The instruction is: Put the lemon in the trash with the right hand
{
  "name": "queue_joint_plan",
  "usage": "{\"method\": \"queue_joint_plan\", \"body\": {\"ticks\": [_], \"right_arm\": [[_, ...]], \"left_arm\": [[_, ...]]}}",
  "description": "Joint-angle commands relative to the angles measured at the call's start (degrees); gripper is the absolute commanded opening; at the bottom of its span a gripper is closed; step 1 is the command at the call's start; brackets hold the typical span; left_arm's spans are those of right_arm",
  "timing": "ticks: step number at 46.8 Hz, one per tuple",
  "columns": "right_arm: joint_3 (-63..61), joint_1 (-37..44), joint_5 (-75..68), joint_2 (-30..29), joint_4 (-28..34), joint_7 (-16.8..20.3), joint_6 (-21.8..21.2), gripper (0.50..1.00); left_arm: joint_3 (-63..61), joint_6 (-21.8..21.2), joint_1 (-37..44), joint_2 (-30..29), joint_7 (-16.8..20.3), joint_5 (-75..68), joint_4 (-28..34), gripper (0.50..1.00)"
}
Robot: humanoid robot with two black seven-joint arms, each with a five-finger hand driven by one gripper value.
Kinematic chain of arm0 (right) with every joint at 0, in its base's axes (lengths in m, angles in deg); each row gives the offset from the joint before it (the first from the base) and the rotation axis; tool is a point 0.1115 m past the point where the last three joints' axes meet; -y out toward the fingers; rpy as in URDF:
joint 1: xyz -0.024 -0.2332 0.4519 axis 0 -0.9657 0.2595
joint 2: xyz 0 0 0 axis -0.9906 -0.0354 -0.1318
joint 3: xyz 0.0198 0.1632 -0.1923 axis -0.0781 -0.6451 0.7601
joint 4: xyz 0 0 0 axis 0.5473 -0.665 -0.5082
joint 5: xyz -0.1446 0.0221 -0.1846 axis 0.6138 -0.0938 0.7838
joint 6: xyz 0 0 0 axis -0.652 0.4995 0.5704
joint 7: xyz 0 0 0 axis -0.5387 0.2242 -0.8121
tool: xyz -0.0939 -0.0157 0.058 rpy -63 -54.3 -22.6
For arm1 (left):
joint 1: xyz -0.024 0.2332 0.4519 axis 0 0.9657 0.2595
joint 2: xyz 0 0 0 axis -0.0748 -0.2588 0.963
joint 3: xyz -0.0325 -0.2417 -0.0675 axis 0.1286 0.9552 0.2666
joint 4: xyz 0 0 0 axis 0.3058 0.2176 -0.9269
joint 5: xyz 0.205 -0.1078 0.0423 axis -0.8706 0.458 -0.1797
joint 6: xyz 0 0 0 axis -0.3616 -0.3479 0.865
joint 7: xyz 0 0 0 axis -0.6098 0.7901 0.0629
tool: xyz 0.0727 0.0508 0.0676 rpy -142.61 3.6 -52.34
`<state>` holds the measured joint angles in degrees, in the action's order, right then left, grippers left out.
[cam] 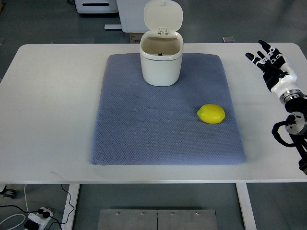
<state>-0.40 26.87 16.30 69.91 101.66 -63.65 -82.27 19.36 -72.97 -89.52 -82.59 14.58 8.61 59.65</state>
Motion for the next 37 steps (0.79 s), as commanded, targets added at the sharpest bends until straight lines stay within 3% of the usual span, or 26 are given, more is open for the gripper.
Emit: {"method": "queue_joint_plan", "body": {"ticks": [1, 37], "right_arm": [[0.01, 0.00, 0.02, 0.05, 0.00, -0.03, 0.00, 1.000], [0.01, -0.18, -0.07, 0.05, 0.00, -0.03, 0.00, 1.000]], "left_arm": [[-0.01, 0.00, -0.06, 0.00, 0.01, 0.00, -0.01, 1.000], [-0.01, 0.00, 0.47, 0.00, 0.01, 0.00, -0.01, 1.000]]}}
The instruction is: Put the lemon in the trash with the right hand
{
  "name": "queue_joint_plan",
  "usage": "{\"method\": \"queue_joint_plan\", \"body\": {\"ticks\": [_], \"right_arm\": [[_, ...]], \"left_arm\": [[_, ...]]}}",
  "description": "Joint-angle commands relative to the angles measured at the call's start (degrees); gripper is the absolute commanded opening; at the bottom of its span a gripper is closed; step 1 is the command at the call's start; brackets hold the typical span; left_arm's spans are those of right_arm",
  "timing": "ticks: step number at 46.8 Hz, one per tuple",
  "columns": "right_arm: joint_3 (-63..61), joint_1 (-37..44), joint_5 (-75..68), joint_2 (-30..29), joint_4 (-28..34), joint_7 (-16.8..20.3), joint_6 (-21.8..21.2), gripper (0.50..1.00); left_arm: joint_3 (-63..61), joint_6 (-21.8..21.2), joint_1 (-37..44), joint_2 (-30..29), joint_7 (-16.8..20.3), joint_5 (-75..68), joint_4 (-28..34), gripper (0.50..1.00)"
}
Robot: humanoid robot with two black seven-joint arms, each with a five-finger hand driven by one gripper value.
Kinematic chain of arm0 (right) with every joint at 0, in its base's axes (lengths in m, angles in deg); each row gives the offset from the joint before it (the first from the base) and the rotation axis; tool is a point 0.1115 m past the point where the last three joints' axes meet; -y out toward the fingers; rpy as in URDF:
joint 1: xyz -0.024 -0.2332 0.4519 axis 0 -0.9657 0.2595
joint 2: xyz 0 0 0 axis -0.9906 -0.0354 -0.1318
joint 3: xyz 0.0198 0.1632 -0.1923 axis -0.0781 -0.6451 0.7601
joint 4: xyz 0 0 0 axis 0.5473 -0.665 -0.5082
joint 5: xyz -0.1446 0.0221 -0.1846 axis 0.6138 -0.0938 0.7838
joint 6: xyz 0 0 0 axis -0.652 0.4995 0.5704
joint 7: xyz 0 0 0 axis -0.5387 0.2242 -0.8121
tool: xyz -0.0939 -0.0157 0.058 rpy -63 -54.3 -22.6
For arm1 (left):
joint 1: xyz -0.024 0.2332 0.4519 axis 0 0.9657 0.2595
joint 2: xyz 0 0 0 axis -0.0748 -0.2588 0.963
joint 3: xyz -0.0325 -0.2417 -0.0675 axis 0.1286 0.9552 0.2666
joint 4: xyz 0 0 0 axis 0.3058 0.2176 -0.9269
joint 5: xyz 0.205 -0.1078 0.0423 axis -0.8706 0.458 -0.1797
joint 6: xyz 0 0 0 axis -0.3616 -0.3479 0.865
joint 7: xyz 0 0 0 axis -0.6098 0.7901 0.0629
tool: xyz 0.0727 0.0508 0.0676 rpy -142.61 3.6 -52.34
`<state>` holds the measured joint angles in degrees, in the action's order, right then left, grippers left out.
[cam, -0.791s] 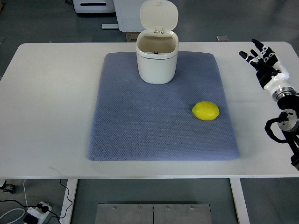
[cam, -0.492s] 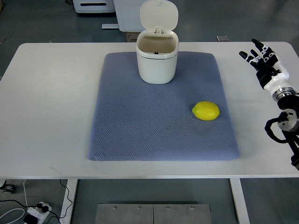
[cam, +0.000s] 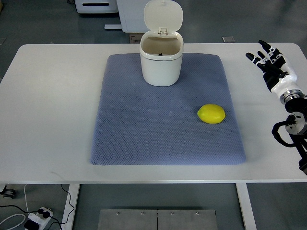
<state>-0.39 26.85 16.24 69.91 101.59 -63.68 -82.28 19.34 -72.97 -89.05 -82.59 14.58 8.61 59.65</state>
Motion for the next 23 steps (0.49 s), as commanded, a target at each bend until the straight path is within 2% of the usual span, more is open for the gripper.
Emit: {"method": "queue_joint_plan", "body": {"ticks": [1, 23], "right_arm": [[0.00, -0.15, 0.00, 0.05, 0.06, 0.00, 0.01, 1.000], [0.00, 0.20, 0.00, 0.41, 0.15, 0.00, -0.08, 1.000]], "left_arm": [[0.00, 0.00, 0.00, 0.00, 0.01, 0.00, 0.00, 1.000], [0.00, 0.00, 0.00, 0.00, 0.01, 0.00, 0.00, 1.000]]}}
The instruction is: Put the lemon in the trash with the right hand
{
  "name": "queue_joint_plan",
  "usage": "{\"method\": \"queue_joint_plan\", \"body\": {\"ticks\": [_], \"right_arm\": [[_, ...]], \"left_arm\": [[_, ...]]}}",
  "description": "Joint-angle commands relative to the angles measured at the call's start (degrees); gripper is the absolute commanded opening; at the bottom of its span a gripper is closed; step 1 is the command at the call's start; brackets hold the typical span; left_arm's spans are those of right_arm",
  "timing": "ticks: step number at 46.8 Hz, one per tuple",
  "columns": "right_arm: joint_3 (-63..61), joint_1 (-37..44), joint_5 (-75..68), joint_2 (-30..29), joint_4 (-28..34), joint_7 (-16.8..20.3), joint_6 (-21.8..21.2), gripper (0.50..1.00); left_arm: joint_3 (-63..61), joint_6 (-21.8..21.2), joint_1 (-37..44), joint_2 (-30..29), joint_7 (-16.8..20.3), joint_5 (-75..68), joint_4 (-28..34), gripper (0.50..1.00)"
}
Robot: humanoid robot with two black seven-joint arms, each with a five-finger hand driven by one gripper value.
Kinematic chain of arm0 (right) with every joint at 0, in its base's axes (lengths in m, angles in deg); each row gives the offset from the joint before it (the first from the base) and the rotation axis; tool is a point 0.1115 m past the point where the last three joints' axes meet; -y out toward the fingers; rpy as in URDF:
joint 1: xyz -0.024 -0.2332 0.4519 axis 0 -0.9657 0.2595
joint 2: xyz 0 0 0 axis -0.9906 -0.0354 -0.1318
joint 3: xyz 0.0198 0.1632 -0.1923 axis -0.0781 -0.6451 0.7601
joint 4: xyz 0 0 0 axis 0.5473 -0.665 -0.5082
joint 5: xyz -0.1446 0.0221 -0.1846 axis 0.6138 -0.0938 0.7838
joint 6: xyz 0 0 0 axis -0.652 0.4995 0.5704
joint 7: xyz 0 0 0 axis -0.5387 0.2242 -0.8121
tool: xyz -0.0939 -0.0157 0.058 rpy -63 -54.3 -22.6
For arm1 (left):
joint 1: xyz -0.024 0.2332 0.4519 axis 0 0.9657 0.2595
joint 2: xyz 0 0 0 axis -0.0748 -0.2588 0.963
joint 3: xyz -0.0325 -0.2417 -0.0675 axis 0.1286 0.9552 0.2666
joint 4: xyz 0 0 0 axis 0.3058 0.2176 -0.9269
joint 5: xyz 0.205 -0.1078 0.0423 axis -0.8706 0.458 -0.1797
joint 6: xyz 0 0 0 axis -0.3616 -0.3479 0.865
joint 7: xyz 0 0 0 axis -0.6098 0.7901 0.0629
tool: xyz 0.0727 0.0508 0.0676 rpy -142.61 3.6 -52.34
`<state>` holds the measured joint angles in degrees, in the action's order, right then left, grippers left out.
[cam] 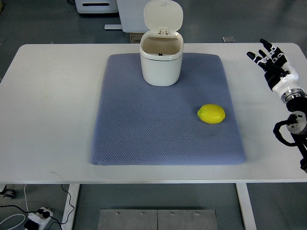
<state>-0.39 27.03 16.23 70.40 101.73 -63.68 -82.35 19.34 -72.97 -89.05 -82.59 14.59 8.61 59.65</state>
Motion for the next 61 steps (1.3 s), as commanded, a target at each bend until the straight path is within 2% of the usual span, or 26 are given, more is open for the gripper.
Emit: {"method": "queue_joint_plan", "body": {"ticks": [1, 49, 61], "right_arm": [[0.00, 0.01, 0.00, -0.17, 0.01, 0.00, 0.08, 1.000], [0.00, 0.54, -0.09, -0.26, 0.19, -0.17, -0.01, 1.000], [2.28, 2.03, -0.43, 0.00, 0.01, 0.53, -2.12, 1.000]], "left_arm": [[0.00, 0.00, 0.00, 0.00, 0.00, 0.00, 0.00, 1.000], [0.00, 0.00, 0.00, 0.00, 0.00, 0.00, 0.00, 1.000], [0.00, 0.00, 0.00, 0.00, 0.00, 0.00, 0.00, 1.000]]}}
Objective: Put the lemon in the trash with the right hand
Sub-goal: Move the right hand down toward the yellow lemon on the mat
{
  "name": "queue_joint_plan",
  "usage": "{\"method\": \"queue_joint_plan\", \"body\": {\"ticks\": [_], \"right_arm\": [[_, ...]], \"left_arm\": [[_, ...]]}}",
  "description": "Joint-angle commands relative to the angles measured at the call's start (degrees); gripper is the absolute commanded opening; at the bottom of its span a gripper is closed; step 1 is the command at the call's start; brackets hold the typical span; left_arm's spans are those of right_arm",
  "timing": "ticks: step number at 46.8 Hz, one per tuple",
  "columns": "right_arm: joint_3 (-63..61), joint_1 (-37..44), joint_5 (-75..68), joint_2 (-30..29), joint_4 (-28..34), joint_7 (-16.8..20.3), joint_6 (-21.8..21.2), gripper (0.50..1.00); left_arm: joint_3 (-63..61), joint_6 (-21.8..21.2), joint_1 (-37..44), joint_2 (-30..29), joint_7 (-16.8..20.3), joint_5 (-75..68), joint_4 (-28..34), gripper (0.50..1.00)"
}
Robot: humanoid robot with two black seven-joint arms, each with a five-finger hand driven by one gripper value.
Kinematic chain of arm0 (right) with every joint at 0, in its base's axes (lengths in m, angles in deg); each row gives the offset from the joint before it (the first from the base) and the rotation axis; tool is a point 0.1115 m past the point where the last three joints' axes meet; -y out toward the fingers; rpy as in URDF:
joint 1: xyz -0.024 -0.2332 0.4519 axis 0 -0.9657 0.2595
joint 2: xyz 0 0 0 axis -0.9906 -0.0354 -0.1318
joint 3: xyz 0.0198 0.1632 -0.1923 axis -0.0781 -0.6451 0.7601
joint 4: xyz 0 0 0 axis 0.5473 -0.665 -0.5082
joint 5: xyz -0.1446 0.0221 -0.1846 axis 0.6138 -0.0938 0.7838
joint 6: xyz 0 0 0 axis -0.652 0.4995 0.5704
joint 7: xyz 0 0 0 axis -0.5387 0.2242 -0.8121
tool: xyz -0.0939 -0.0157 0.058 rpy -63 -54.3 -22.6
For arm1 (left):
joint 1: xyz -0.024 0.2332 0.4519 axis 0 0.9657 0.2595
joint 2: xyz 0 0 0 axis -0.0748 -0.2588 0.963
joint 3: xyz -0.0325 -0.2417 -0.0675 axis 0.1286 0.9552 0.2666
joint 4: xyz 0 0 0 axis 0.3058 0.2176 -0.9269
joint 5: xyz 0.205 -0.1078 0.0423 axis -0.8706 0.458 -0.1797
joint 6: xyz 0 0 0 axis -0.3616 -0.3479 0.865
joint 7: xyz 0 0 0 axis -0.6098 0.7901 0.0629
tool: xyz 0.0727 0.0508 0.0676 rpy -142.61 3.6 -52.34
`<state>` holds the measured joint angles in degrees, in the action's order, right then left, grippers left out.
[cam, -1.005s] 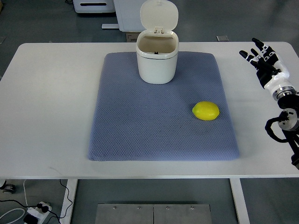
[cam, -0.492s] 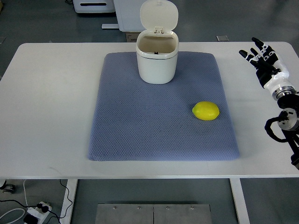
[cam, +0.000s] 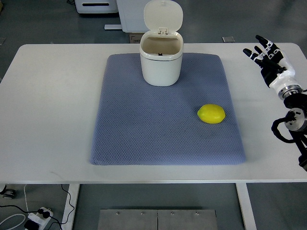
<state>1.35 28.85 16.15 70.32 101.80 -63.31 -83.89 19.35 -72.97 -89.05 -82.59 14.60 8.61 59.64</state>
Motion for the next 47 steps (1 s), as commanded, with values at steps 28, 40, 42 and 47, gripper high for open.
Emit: {"method": "queue_joint_plan", "body": {"ticks": [28, 40, 42, 47], "right_arm": [[7.39, 0.04, -3.25, 0.26, 0.21, -4.94, -0.58, 1.000], [14.69, -0.04, -3.17, 3.33, 1.44, -6.61, -0.58, 1.000], [16.00, -0.04, -3.17, 4.38, 1.79, -7.05, -0.58, 1.000], [19.43, -0.22, -3.17, 6.93, 2.67, -9.60, -0.67, 0.998]], "left_arm": [[0.00, 0.00, 0.00, 0.00, -0.02, 0.00, 0.00, 1.000], [0.00, 0.00, 0.00, 0.00, -0.02, 0.00, 0.00, 1.000], [0.00, 0.00, 0.00, 0.00, -0.02, 0.00, 0.00, 1.000], [0.00, 0.00, 0.00, 0.00, -0.02, 0.00, 0.00, 1.000]]}}
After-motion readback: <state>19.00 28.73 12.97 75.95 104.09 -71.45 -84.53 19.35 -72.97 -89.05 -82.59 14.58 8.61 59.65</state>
